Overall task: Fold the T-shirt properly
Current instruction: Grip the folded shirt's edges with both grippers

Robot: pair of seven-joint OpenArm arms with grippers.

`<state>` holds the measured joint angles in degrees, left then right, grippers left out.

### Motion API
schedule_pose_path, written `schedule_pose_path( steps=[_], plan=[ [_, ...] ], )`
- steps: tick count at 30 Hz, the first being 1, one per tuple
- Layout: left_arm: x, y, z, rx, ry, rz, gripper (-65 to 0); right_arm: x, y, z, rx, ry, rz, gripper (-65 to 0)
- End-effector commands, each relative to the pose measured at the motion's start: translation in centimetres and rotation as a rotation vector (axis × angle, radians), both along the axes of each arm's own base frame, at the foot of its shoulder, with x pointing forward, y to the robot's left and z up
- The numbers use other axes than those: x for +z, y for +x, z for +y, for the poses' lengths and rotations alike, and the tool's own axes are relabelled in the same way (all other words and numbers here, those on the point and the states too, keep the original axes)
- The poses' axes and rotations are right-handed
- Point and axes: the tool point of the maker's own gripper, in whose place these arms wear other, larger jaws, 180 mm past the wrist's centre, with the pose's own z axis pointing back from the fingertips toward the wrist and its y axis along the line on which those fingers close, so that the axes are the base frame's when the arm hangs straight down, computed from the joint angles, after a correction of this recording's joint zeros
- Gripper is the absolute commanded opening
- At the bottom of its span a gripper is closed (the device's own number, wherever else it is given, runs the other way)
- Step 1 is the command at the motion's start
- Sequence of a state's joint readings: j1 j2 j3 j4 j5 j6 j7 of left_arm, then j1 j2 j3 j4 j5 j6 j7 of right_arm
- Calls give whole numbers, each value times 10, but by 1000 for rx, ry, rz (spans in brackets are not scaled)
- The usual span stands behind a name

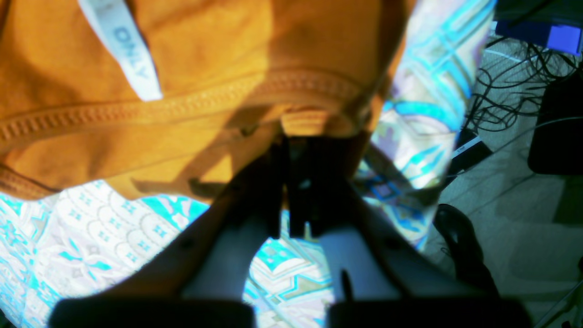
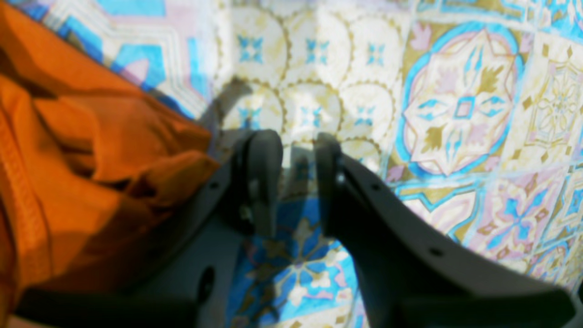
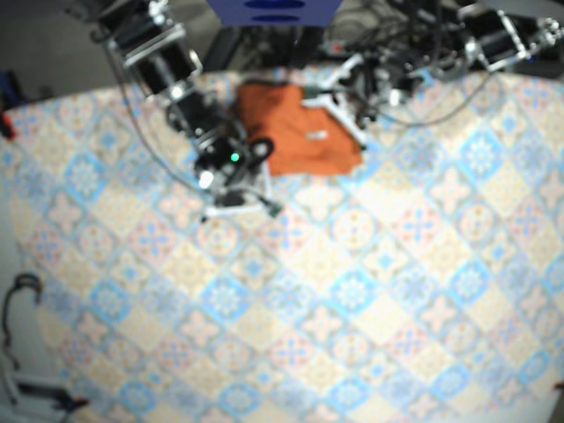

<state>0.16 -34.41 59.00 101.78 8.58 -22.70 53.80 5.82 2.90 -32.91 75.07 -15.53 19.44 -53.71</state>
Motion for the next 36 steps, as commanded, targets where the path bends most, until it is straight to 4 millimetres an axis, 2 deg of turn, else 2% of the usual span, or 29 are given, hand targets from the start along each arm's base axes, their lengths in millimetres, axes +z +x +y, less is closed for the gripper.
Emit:
schedule_pose_path(
  steps=[1,4,9,12,14,17,23,29,36],
  plan=[
    [4,7,0,4,-8,-20,-650,-5,-10,-9,7,-46,49,-496],
    [5,8,-4,6,-18,-22,-650,-3,-15,-7,58,-60,74,-496],
    [-1,19,3,20,12,-29,-650,13,-10,-9,62,-88,56,-496],
    [0,24,4,21,14,-39,-650,20,-8,-17,58,-113,43,-494],
    [0,26,6,23,19,-42,-650,20,-10,-16,73,-125,46,-494],
    [0,29,7,26,23,-45,-650,16,-15,-25,102,-167,57,-496],
    [2,35,2,25,13,-59,-650,15,-16,-23,116,-167,53,-496],
    [2,35,2,24,13,-58,-650,40,8,-18,106,-142,-30,-496],
    [2,34,3,24,17,-57,-650,45,19,-8,123,-96,-73,-496]
  ],
)
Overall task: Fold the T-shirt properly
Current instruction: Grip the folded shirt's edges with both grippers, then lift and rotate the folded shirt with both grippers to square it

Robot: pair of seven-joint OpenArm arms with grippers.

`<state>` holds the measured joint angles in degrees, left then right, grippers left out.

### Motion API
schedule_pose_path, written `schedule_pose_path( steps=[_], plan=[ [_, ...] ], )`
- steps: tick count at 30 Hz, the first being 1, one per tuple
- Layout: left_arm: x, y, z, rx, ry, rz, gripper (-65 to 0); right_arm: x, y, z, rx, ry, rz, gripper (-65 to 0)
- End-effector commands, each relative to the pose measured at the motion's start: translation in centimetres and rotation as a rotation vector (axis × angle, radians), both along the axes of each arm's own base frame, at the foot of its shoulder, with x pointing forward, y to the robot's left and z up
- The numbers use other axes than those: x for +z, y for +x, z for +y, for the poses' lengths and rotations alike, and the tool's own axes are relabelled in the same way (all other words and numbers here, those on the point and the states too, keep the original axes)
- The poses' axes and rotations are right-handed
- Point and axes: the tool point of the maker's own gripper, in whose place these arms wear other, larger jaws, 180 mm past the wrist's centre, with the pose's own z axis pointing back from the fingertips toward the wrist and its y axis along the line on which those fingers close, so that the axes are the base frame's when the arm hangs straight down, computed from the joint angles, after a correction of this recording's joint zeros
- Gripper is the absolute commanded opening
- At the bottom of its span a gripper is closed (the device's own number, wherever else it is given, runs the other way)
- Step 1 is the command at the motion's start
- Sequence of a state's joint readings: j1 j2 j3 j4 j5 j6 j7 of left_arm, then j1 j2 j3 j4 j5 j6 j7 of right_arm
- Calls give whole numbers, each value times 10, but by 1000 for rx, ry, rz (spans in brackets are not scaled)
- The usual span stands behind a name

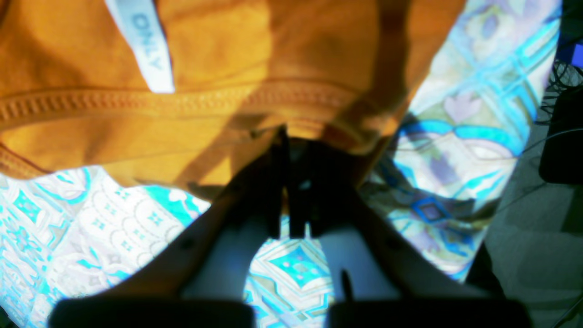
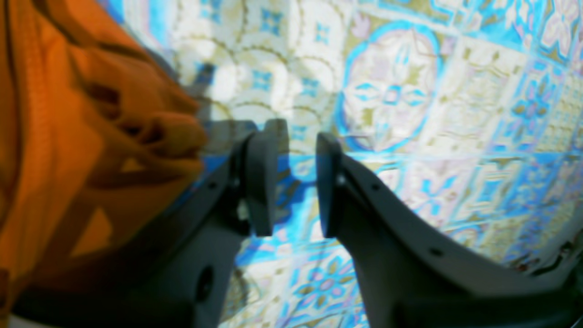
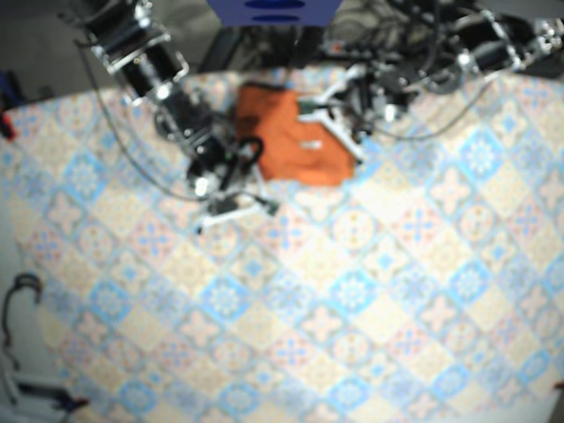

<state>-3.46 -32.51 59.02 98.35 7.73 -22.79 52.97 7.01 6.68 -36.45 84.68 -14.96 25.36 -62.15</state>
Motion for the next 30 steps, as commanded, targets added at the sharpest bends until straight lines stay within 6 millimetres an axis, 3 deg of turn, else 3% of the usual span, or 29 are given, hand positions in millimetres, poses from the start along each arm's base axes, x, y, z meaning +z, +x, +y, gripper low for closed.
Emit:
schedule_pose_path(
  steps=[1,12,30],
  plan=[
    [4,9,8,7,22,-31,-650,11,12,5,4,15,-39,-496],
    [-20,10,30,31,65,2,-650,3,-5,13,13,26,-3,-497],
    [16,84,34,137,6,-107,-650,-7,-21,19,42,20,32,-497]
  ],
)
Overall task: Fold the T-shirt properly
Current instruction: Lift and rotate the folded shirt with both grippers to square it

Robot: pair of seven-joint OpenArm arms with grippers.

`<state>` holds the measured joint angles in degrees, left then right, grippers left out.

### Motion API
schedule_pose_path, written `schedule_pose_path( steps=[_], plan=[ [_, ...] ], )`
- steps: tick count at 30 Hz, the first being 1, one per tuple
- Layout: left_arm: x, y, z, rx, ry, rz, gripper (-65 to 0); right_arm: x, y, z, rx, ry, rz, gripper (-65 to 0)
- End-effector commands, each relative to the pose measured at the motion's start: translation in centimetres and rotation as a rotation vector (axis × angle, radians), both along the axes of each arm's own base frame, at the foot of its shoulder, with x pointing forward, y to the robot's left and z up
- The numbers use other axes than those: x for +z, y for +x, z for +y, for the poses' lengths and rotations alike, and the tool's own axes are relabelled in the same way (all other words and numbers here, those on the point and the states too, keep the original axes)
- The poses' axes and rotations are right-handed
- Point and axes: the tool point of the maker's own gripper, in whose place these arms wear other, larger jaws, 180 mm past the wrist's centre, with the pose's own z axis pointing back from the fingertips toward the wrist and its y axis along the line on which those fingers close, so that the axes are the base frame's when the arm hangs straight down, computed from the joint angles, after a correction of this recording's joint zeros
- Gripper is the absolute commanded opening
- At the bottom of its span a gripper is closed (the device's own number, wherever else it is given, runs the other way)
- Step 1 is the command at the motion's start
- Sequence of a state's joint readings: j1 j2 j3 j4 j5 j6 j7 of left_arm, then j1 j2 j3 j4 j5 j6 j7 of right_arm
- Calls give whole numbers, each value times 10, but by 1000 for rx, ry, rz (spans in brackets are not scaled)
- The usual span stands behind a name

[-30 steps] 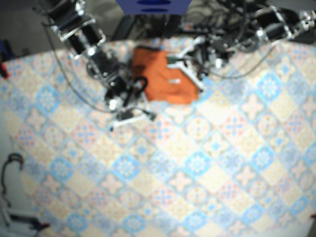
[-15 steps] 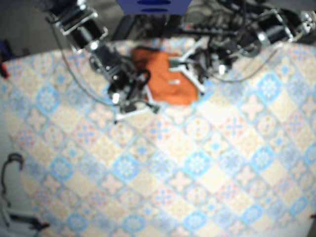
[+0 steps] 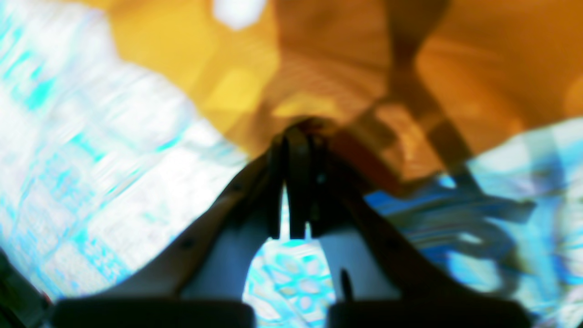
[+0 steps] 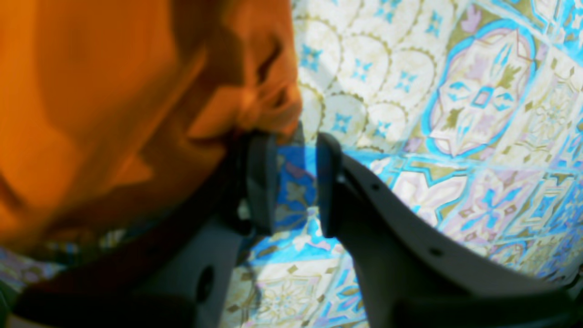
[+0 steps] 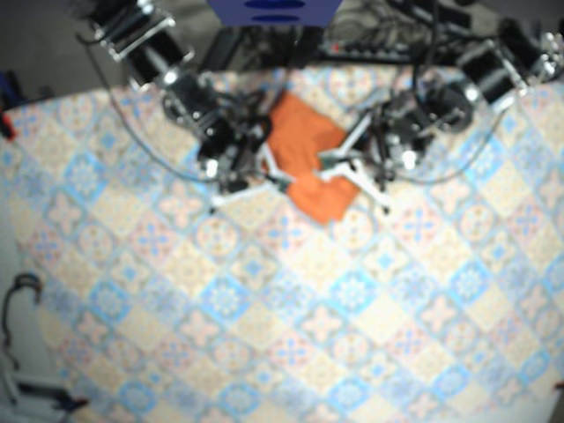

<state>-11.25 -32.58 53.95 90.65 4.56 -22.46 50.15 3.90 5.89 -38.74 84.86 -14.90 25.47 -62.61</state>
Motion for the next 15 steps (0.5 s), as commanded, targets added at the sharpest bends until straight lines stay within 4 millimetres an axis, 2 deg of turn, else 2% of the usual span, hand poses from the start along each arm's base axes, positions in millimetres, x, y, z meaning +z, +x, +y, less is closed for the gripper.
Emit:
schedule_pose_path(
  steps=[1,7,10,15],
  plan=[
    [8,9,-1,5,-14,-19,-650,7,8,4,1,15,-25,-497],
    [9,23,7,30,-1,-28,-650,0,-7,6,24,12,8,-497],
    [6,29,3,41,-3,-25,-650,-3,-20,16,104,5,33,-497],
    [8,42,10,81,-3,-41,-650,-6,-35,34,194,-1,46,-497]
  ],
)
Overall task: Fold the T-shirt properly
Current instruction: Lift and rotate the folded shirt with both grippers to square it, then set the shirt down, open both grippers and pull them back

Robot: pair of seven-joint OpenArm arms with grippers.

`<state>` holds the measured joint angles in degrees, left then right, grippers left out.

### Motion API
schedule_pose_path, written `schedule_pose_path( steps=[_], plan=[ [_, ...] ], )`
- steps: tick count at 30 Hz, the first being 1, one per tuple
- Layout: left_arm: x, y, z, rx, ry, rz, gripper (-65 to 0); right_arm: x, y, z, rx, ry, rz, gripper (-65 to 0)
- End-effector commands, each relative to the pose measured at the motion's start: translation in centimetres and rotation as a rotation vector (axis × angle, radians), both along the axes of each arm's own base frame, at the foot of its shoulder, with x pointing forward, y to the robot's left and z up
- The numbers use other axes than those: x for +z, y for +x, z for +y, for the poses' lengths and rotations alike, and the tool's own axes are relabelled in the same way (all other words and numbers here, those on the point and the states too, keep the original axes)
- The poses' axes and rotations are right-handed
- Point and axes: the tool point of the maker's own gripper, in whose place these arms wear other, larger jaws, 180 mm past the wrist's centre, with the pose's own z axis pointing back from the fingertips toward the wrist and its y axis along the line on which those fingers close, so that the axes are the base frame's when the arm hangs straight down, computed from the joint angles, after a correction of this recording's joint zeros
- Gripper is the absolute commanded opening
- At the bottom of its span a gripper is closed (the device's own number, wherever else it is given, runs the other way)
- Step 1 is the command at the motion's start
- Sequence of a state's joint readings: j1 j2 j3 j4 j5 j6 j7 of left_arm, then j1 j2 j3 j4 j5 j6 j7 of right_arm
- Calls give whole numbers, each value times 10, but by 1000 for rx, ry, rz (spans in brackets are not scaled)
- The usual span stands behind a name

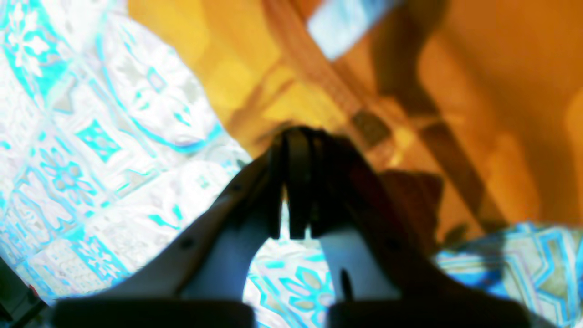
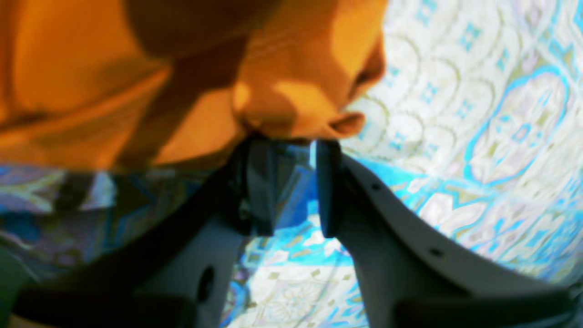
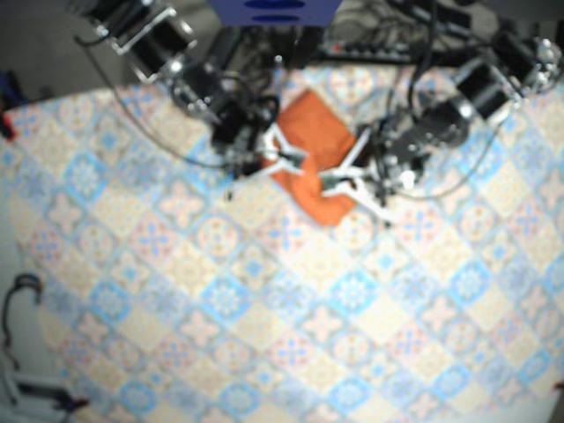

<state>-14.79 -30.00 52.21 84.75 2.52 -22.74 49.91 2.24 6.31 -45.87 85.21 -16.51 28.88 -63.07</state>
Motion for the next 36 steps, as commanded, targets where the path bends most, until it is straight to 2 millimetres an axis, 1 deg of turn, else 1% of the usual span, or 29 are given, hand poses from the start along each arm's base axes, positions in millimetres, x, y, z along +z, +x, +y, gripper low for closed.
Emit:
schedule_pose_path(
  steps=[1,5,6,7,11,13,16,20,22,24,25,29,34,35,36],
  plan=[
    [13,18,0,15,-11,-48,-650,5,-3,17,35,46,3,-497],
    [23,32,-1,43,-32,-79,-650,5,-12,31,107,44,3,-497],
    [23,33,-5,42,-38,-81,-650,5,-14,35,122,46,2,-497],
    [25,35,-9,41,-46,-84,-650,8,-11,37,136,45,-9,-497],
    [26,37,-13,43,-54,-89,-650,11,-11,50,199,42,-27,-497],
    [26,37,-21,39,-68,-89,-650,15,-13,61,225,54,-35,-507],
    [19,37,-23,49,-65,-73,-650,17,-13,68,253,55,-44,-527],
    [18,41,-30,57,-78,-67,-650,22,-14,82,285,67,-53,-529],
    [19,41,-36,54,-90,-67,-650,24,-16,89,291,80,-54,-529],
    [20,42,-42,50,-98,-70,-650,24,-16,90,291,83,-54,-529],
    [20,42,-44,48,-101,-72,-650,27,-16,96,294,94,-55,-529],
    [20,42,-44,48,-103,-70,-650,30,-16,102,295,107,-57,-529],
    [20,41,-42,48,-97,-71,-650,29,-17,101,292,105,-59,-528],
    [20,41,-40,49,-94,-71,-650,29,-15,99,282,105,-60,-527],
    [20,42,-35,51,-84,-74,-650,28,-13,97,278,100,-61,-527]
  ],
)
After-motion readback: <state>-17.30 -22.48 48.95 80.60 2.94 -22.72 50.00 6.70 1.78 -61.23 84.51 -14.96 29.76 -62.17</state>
